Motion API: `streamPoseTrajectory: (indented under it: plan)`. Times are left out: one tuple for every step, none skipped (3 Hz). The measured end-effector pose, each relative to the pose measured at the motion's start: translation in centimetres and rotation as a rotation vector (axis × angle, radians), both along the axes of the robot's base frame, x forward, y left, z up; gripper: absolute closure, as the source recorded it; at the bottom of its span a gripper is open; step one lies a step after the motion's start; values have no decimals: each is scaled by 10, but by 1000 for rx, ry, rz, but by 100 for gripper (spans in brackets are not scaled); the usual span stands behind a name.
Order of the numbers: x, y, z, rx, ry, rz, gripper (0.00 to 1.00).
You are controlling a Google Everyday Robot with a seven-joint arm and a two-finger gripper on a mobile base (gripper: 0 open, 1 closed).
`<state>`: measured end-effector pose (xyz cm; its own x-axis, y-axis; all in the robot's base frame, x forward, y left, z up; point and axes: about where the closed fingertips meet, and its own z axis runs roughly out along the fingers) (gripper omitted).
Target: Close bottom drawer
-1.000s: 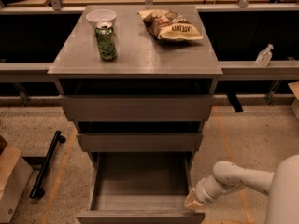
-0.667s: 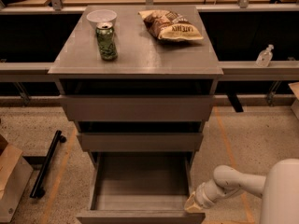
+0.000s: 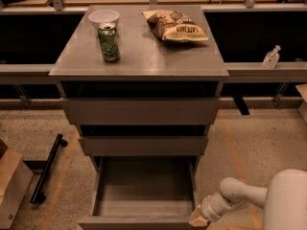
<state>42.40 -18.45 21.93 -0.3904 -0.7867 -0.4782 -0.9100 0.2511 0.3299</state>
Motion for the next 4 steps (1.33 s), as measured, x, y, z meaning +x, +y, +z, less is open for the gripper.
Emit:
streamPoseTrajectory:
  plan:
    - [-16, 0, -7, 9, 26, -23, 100]
    - [-20, -1, -6, 8, 29, -30, 100]
    - [-40, -3, -13, 0, 69, -51, 100]
    - [-51, -2, -32, 13, 115, -79, 100]
